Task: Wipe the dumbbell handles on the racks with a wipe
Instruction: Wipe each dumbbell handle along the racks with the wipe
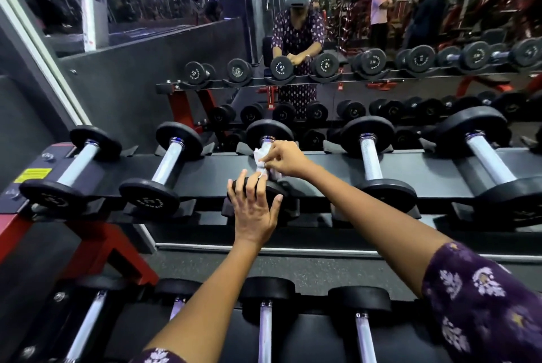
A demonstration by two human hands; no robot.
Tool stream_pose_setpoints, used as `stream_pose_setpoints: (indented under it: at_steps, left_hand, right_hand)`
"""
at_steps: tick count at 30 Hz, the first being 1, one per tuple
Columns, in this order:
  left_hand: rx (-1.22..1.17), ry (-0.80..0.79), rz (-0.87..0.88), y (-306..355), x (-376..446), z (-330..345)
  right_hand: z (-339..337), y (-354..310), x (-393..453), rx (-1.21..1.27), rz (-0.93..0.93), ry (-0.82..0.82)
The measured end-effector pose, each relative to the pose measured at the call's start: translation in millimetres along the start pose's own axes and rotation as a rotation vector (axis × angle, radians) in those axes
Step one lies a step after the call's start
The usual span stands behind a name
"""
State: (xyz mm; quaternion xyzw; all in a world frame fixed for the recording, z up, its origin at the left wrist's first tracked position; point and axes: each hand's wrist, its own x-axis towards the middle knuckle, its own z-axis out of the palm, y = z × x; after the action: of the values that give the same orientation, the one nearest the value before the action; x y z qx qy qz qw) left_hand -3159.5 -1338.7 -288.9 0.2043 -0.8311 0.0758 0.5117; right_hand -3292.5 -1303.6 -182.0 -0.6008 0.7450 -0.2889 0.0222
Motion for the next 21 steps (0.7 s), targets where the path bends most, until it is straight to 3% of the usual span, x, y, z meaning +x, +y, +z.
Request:
stream_pose_setpoints:
  at_steps: [5, 12, 17, 21]
  left_hand:
    - [0.016, 0.018, 0.0, -0.5, 1.1, -0.7]
    - [0.009, -0.001, 0.038, -1.3, 3.4, -6.2]
    - [0.026, -0.055, 0.031, -0.6, 4.4, -9.3]
    - [0.027, -0.093, 0.025, -0.6, 3.9, -15.8]
  right_hand:
    - [5.0, 2.3, 16.2, 0.06, 0.072, 0.063]
    - [9.1, 11.7, -7.7, 0.149, 0.002, -0.053]
    - [3.9, 4.8, 13.9, 0.163, 0.195, 0.138]
    - [18.2, 0.6, 0.1, 0.173, 0.17, 0.161]
